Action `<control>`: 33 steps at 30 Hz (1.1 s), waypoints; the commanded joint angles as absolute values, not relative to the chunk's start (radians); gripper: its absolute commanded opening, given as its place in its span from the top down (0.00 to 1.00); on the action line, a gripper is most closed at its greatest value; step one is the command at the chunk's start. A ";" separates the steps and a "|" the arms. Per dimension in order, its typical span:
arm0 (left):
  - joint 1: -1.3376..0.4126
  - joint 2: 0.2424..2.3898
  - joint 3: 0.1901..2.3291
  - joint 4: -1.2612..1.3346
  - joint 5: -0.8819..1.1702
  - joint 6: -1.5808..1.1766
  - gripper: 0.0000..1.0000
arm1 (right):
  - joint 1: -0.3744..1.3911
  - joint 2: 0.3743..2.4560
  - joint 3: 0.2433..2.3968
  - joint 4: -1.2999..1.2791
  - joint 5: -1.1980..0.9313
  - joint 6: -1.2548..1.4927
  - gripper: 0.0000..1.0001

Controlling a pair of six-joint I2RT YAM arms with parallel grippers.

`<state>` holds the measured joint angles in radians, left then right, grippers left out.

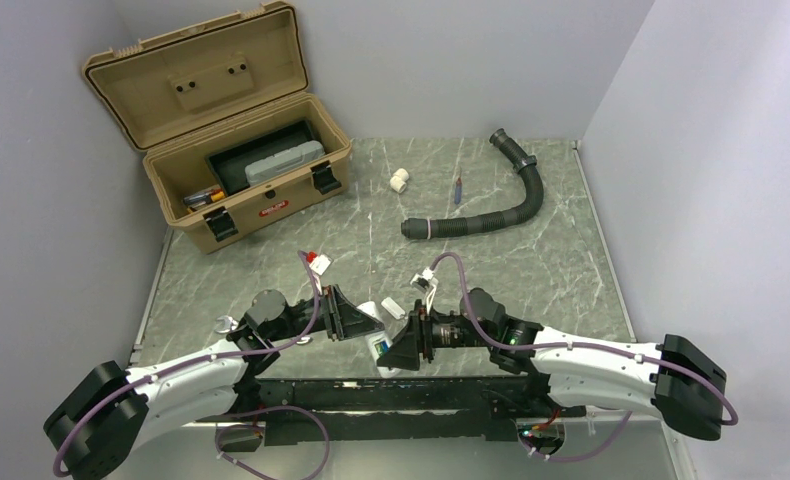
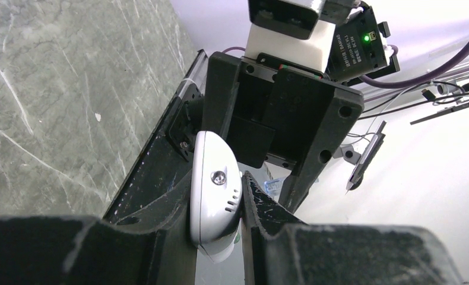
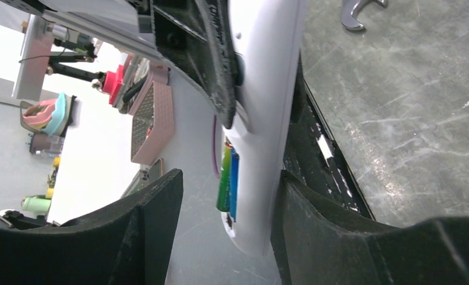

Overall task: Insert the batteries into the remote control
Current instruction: Load the battery into the remote control.

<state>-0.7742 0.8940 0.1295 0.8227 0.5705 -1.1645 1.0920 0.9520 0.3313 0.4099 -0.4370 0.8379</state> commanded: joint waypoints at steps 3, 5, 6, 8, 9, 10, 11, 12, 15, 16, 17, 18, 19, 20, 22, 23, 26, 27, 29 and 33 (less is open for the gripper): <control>-0.778 0.881 0.164 0.865 0.567 -1.157 1.00 | 1.097 0.908 0.319 0.462 -0.438 0.845 0.42; -0.778 0.879 0.164 0.860 0.567 -1.156 1.00 | 1.097 0.904 0.317 0.461 -0.438 0.845 0.44; -0.779 0.879 0.165 0.860 0.567 -1.156 1.00 | 1.096 0.905 0.316 0.461 -0.439 0.844 0.45; -0.778 0.878 0.166 0.861 0.568 -1.156 1.00 | 1.097 0.906 0.316 0.457 -0.436 0.843 0.46; -0.779 0.877 0.166 0.861 0.567 -1.157 1.00 | 1.096 0.906 0.317 0.454 -0.437 0.841 0.47; -0.778 0.877 0.166 0.860 0.566 -1.158 1.00 | 1.097 0.910 0.319 0.453 -0.440 0.840 0.48; -0.778 0.877 0.166 0.859 0.567 -1.156 1.00 | 1.096 0.912 0.318 0.454 -0.442 0.840 0.49; -0.778 0.877 0.166 0.859 0.566 -1.158 1.00 | 1.096 0.912 0.316 0.458 -0.446 0.842 0.50; -0.778 0.875 0.164 0.859 0.565 -1.157 1.00 | 1.097 0.912 0.310 0.467 -0.450 0.845 0.55; -0.778 0.874 0.164 0.858 0.565 -1.156 1.00 | 1.097 0.911 0.310 0.466 -0.449 0.846 0.56; -0.778 0.873 0.164 0.857 0.565 -1.156 1.00 | 1.097 0.910 0.309 0.466 -0.449 0.846 0.57; -0.778 0.872 0.164 0.856 0.564 -1.156 1.00 | 1.097 0.909 0.308 0.464 -0.449 0.846 0.57; -0.778 0.873 0.164 0.856 0.563 -1.156 1.00 | 1.097 0.907 0.308 0.463 -0.448 0.845 0.58; -0.778 0.873 0.164 0.856 0.564 -1.156 1.00 | 1.096 0.906 0.307 0.463 -0.447 0.847 0.58; -0.778 0.873 0.164 0.859 0.565 -1.158 1.00 | 1.097 0.905 0.307 0.462 -0.448 0.847 0.60; -0.778 0.873 0.164 0.860 0.565 -1.159 1.00 | 1.096 0.904 0.306 0.461 -0.447 0.848 0.60; -0.778 0.869 0.163 0.861 0.563 -1.160 1.00 | 1.097 0.906 0.305 0.465 -0.449 0.850 0.63; -0.779 0.868 0.162 0.858 0.563 -1.160 1.00 | 1.097 0.907 0.306 0.466 -0.448 0.850 0.64; -0.778 0.865 0.164 0.854 0.563 -1.158 1.00 | 1.096 0.910 0.305 0.471 -0.449 0.851 0.66; -0.778 0.856 0.164 0.848 0.562 -1.157 1.00 | 1.097 0.921 0.309 0.479 -0.456 0.850 0.69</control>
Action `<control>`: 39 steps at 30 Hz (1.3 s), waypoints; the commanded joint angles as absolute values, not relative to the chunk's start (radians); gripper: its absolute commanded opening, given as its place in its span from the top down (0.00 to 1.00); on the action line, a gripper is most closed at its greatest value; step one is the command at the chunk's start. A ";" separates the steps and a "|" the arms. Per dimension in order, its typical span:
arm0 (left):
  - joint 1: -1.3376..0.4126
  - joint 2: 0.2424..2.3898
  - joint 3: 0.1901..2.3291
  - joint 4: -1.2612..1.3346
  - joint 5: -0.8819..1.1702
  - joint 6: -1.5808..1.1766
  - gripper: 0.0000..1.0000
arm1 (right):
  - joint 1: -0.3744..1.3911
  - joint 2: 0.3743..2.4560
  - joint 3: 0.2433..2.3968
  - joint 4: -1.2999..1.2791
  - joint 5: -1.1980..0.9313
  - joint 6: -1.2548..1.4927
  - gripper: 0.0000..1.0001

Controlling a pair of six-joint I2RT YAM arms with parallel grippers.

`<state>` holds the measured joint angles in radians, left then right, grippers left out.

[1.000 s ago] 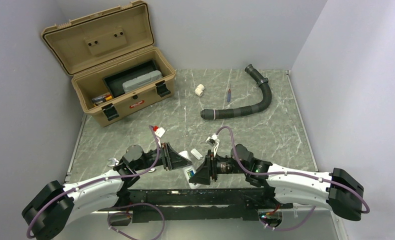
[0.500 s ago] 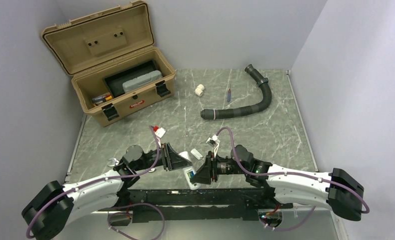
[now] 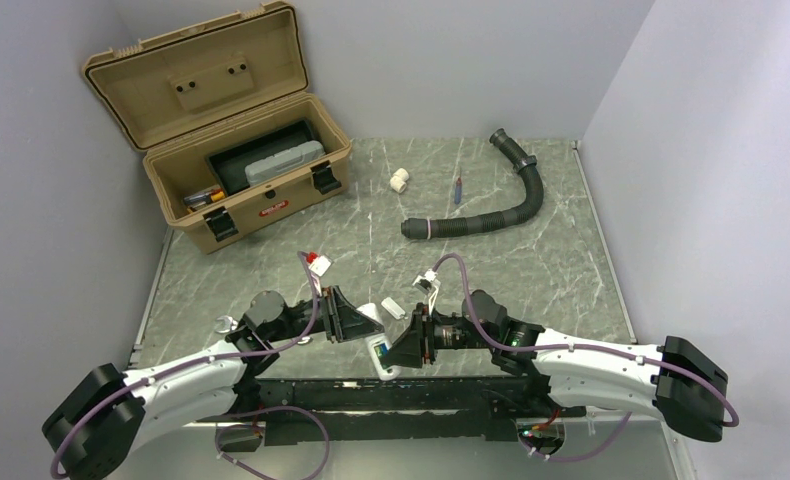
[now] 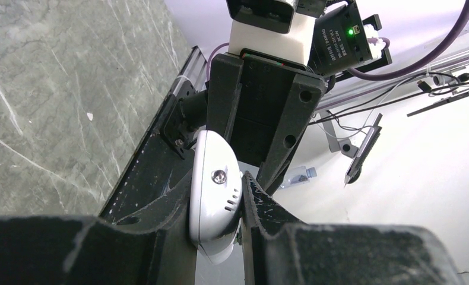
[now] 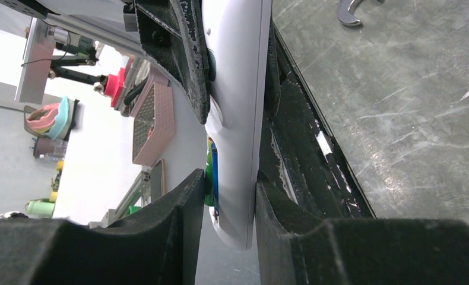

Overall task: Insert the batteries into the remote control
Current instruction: Load the battery into the remote control.

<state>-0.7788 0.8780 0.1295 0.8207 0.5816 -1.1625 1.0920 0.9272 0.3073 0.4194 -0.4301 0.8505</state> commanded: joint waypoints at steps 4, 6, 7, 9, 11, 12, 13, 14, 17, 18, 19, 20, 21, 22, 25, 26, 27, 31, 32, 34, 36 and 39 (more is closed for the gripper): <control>-0.779 0.849 0.164 0.838 0.556 -1.158 1.00 | 1.097 0.936 0.318 0.482 -0.459 0.845 0.71; -0.778 0.845 0.162 0.836 0.549 -1.163 1.00 | 1.098 0.945 0.324 0.482 -0.459 0.841 0.72; -0.778 0.845 0.160 0.837 0.544 -1.167 1.00 | 1.097 0.948 0.327 0.481 -0.460 0.838 0.73; -0.778 0.843 0.157 0.836 0.535 -1.173 1.00 | 1.097 0.955 0.335 0.475 -0.460 0.830 0.74; -0.778 0.841 0.152 0.839 0.528 -1.180 1.00 | 1.097 0.961 0.342 0.467 -0.459 0.822 0.75; -0.778 0.841 0.152 0.838 0.524 -1.184 1.00 | 1.097 0.964 0.345 0.465 -0.458 0.819 0.75; -0.778 0.842 0.151 0.836 0.521 -1.183 1.00 | 1.097 0.965 0.348 0.462 -0.457 0.816 0.75; -0.778 0.841 0.153 0.834 0.518 -1.185 1.00 | 1.098 0.966 0.350 0.459 -0.456 0.812 0.76; -0.779 0.841 0.153 0.830 0.509 -1.187 1.00 | 1.098 0.970 0.361 0.440 -0.451 0.798 0.77; -0.779 0.843 0.153 0.829 0.506 -1.189 1.00 | 1.098 0.971 0.364 0.435 -0.449 0.794 0.78; -0.778 0.843 0.153 0.828 0.503 -1.190 1.00 | 1.098 0.970 0.367 0.427 -0.443 0.792 0.79; -0.779 0.845 0.153 0.829 0.502 -1.191 1.00 | 1.099 0.967 0.368 0.422 -0.442 0.789 0.79; -0.778 0.844 0.153 0.827 0.499 -1.192 1.00 | 1.098 0.965 0.369 0.416 -0.435 0.787 0.80; -0.778 0.846 0.153 0.824 0.497 -1.194 1.00 | 1.098 0.961 0.371 0.404 -0.429 0.782 0.81; -0.778 0.844 0.156 0.806 0.486 -1.196 1.00 | 1.100 0.951 0.382 0.358 -0.402 0.765 0.82; -0.778 0.842 0.156 0.797 0.481 -1.196 1.00 | 1.099 0.947 0.390 0.339 -0.391 0.757 0.83; -0.779 0.839 0.158 0.788 0.476 -1.195 1.00 | 1.100 0.945 0.394 0.325 -0.383 0.752 0.83; -0.778 0.829 0.159 0.761 0.463 -1.194 1.00 | 1.104 0.937 0.408 0.281 -0.351 0.733 0.84; -0.778 0.829 0.159 0.757 0.461 -1.195 1.00 | 1.105 0.936 0.411 0.273 -0.344 0.729 0.84; -0.778 0.828 0.157 0.755 0.458 -1.198 1.00 | 1.106 0.931 0.415 0.257 -0.331 0.723 0.84; -0.778 0.830 0.154 0.757 0.456 -1.200 1.00 | 1.108 0.926 0.417 0.245 -0.318 0.719 0.85; -0.779 0.830 0.155 0.752 0.454 -1.202 1.00 | 1.110 0.924 0.424 0.220 -0.298 0.710 0.86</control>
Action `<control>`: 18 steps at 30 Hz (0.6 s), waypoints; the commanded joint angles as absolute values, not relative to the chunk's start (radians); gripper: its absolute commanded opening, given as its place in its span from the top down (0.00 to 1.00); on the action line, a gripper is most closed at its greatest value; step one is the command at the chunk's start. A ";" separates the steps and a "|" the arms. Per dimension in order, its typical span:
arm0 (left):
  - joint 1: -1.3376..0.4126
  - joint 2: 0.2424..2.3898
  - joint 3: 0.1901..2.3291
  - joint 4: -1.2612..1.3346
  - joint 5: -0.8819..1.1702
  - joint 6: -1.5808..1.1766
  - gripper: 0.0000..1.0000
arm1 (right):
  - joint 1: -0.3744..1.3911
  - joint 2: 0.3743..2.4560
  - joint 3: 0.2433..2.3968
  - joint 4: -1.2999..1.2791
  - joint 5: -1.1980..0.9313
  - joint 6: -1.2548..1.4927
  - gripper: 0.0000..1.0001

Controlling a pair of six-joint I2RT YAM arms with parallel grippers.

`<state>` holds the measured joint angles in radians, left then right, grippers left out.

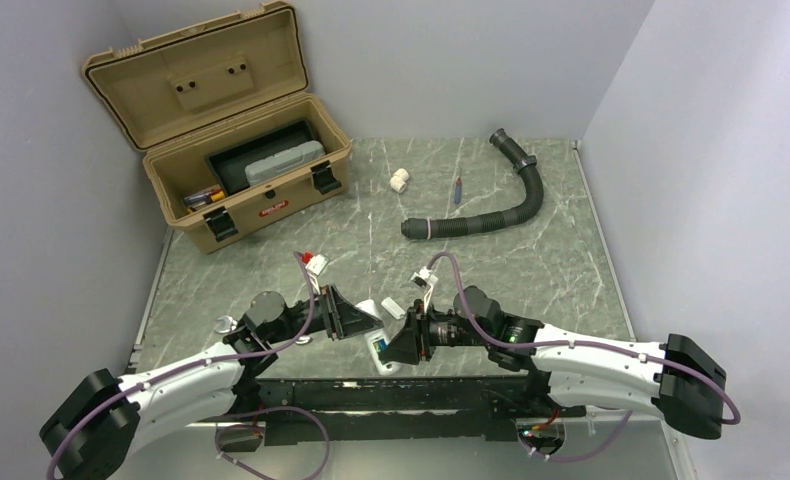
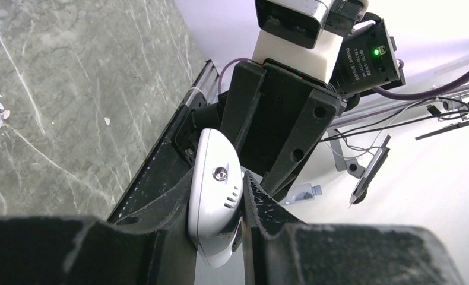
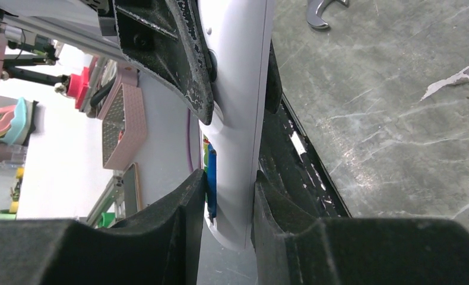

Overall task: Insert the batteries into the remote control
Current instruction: Load the battery into the remote control.

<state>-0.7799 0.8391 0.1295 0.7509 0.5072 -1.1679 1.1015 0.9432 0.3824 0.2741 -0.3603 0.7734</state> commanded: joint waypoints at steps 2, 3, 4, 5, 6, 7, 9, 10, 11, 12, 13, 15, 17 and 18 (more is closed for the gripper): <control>-0.778 0.830 0.156 0.748 0.450 -1.202 1.00 | 1.113 0.924 0.431 0.203 -0.288 0.701 0.86; -0.778 0.830 0.156 0.747 0.450 -1.203 1.00 | 1.115 0.923 0.433 0.194 -0.286 0.699 0.87; -0.779 0.830 0.156 0.746 0.448 -1.201 1.00 | 1.116 0.922 0.434 0.191 -0.283 0.697 0.87; -0.778 0.830 0.156 0.746 0.449 -1.202 1.00 | 1.117 0.922 0.434 0.186 -0.282 0.695 0.87; -0.779 0.830 0.156 0.746 0.449 -1.202 1.00 | 1.118 0.921 0.435 0.183 -0.279 0.693 0.87; -0.779 0.831 0.155 0.746 0.448 -1.201 1.00 | 1.118 0.920 0.437 0.180 -0.278 0.689 0.87; -0.778 0.833 0.152 0.743 0.448 -1.196 1.00 | 1.119 0.915 0.444 0.168 -0.276 0.677 0.85; -0.778 0.833 0.152 0.738 0.447 -1.192 1.00 | 1.118 0.910 0.448 0.161 -0.273 0.668 0.78; -0.779 0.832 0.152 0.733 0.445 -1.187 1.00 | 1.118 0.904 0.454 0.153 -0.272 0.660 0.71; -0.778 0.831 0.152 0.725 0.444 -1.182 1.00 | 1.118 0.898 0.460 0.145 -0.270 0.651 0.66; -0.778 0.829 0.152 0.718 0.442 -1.175 1.00 | 1.118 0.890 0.463 0.140 -0.271 0.643 0.60; -0.778 0.825 0.155 0.694 0.436 -1.162 1.00 | 1.118 0.872 0.465 0.135 -0.273 0.633 0.50; -0.778 0.822 0.158 0.676 0.432 -1.150 1.00 | 1.118 0.855 0.462 0.145 -0.280 0.630 0.41; -0.778 0.821 0.160 0.664 0.429 -1.143 1.00 | 1.118 0.845 0.460 0.151 -0.284 0.629 0.38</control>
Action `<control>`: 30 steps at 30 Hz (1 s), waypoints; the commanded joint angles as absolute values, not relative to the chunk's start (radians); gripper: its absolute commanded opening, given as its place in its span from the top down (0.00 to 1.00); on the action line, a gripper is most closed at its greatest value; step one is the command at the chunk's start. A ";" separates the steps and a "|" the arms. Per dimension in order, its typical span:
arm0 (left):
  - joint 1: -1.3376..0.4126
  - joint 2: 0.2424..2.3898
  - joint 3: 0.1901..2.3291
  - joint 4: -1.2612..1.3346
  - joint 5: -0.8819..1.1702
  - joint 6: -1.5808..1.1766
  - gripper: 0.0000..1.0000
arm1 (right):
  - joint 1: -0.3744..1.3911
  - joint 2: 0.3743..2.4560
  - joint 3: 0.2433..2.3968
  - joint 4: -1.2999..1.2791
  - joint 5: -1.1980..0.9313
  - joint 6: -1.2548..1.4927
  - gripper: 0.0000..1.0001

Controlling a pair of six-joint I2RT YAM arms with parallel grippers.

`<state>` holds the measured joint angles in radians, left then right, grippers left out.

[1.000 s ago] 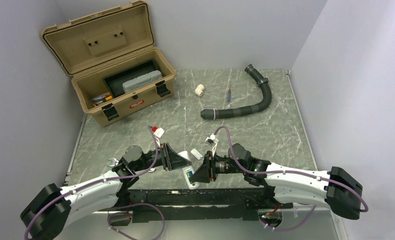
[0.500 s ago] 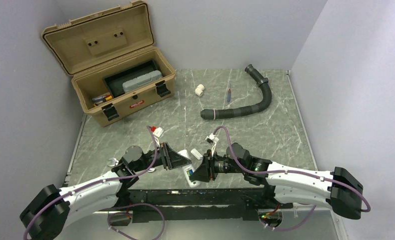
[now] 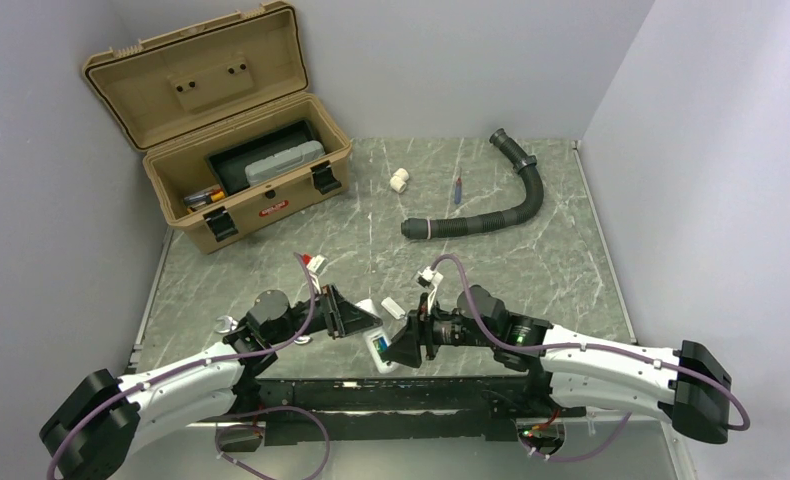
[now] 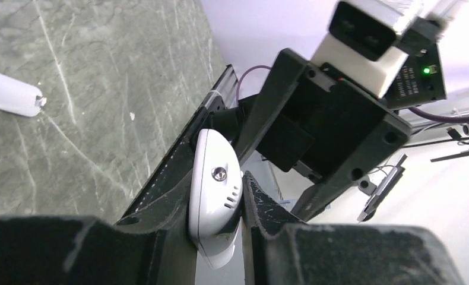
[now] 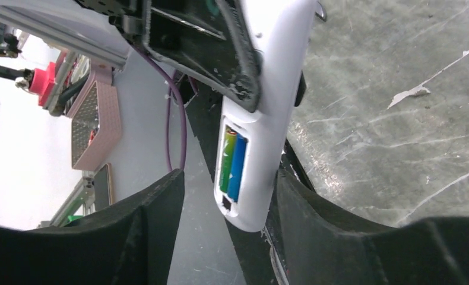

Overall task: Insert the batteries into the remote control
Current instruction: Load the battery into the remote control, then pick up the battery cover at the center of the board.

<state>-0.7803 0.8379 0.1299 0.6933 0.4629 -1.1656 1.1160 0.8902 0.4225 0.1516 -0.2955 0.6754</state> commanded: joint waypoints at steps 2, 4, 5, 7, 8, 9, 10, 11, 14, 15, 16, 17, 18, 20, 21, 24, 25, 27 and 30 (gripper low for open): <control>-0.779 0.817 0.163 0.637 0.423 -1.128 1.00 | 1.119 0.827 0.458 0.163 -0.288 0.620 0.35; -0.778 0.810 0.162 0.619 0.415 -1.120 1.00 | 1.118 0.803 0.461 0.153 -0.276 0.606 0.32; -0.778 0.806 0.164 0.607 0.412 -1.114 1.00 | 1.117 0.792 0.467 0.131 -0.257 0.595 0.32; -0.779 0.794 0.169 0.564 0.402 -1.097 1.00 | 1.118 0.767 0.485 0.068 -0.178 0.575 0.30; -0.778 0.779 0.173 0.534 0.397 -1.084 1.00 | 1.117 0.751 0.494 0.035 -0.131 0.569 0.29; -0.778 0.766 0.175 0.497 0.385 -1.074 1.00 | 1.116 0.741 0.501 -0.005 -0.073 0.567 0.28; -0.778 0.746 0.176 0.452 0.368 -1.064 1.00 | 1.113 0.732 0.507 -0.044 -0.019 0.566 0.28; -0.779 0.721 0.178 0.404 0.347 -1.055 1.00 | 1.109 0.727 0.509 -0.071 0.034 0.569 0.27; -0.774 0.623 0.180 0.217 0.268 -1.024 1.00 | 1.091 0.742 0.512 -0.139 0.144 0.575 0.31; -0.771 0.587 0.176 0.153 0.248 -1.019 1.00 | 1.084 0.763 0.517 -0.161 0.167 0.574 0.31; -0.766 0.552 0.169 0.120 0.235 -1.019 1.00 | 1.078 0.786 0.522 -0.174 0.178 0.563 0.32; -0.760 0.521 0.159 0.097 0.227 -1.022 1.00 | 1.073 0.815 0.529 -0.182 0.183 0.544 0.32; -0.753 0.491 0.147 0.079 0.224 -1.028 1.00 | 1.070 0.855 0.538 -0.188 0.186 0.520 0.32; -0.730 0.448 0.123 0.063 0.232 -1.042 1.00 | 1.063 0.950 0.568 -0.203 0.182 0.465 0.31; -0.716 0.435 0.110 0.063 0.249 -1.050 1.00 | 1.056 1.004 0.587 -0.211 0.177 0.442 0.30; -0.666 0.414 0.078 0.083 0.301 -1.072 1.00 | 1.045 1.146 0.632 -0.197 0.157 0.368 0.29; -0.653 0.412 0.072 0.090 0.313 -1.076 1.00 | 1.044 1.179 0.635 -0.175 0.154 0.350 0.29; -0.637 0.409 0.073 0.085 0.325 -1.073 1.00 | 1.039 1.224 0.632 -0.125 0.143 0.321 0.29; -0.628 0.409 0.088 0.070 0.327 -1.058 1.00 | 1.036 1.287 0.634 -0.080 0.125 0.271 0.29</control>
